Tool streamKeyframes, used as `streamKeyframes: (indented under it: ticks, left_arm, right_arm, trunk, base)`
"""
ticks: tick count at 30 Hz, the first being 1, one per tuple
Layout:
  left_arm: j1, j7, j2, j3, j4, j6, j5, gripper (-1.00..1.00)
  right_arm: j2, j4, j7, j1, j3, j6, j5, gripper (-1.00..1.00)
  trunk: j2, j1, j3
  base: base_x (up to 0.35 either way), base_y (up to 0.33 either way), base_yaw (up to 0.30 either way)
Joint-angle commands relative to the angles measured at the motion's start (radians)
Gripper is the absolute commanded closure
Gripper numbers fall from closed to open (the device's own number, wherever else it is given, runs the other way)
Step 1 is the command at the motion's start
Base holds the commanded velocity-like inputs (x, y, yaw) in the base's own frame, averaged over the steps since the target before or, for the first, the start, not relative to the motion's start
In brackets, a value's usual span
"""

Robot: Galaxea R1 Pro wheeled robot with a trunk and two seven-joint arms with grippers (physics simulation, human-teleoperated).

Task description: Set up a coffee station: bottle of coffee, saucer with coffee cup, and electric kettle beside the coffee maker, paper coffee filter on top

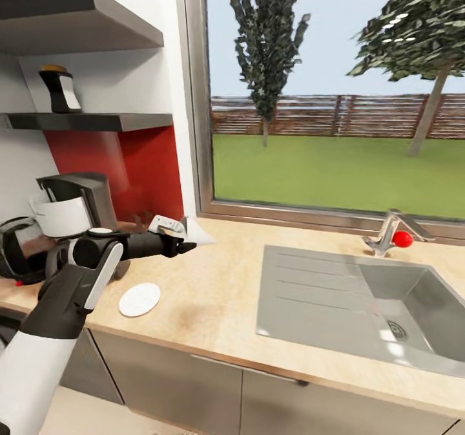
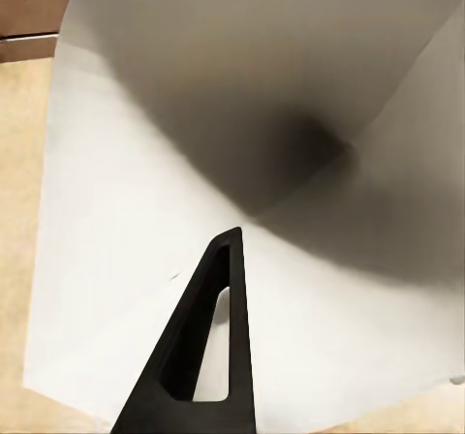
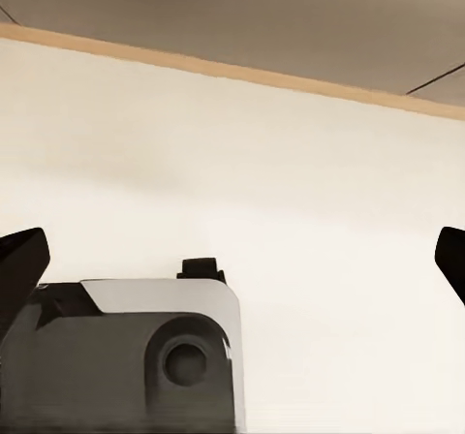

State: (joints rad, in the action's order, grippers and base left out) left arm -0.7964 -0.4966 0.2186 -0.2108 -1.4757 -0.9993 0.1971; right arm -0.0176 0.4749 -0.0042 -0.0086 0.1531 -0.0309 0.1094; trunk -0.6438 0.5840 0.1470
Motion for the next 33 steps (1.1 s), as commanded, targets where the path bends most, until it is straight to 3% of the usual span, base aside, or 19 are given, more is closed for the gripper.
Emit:
streamKeyframes:
  ticks: [1,33]
  left_arm:
    - [-0.001,0.003,0.001,-0.001,0.000,-0.005,0.006,1.00]
    - [-0.001,0.003,-0.001,-0.004,-0.002,-0.007,0.007,1.00]
  right_arm:
    - [0.001,-0.011,0.000,-0.001,0.004,-0.003,0.010,-1.00]
    - [-0.001,-0.045,0.000,-0.001,0.016,-0.004,0.009,-1.00]
  trunk:
    - [0.006,-0.004,-0.001]
    - [0.230,-0.126,-0.086]
  base:
    - [0.000,0.000,0.260]
    - [0.000,0.000,0.263]
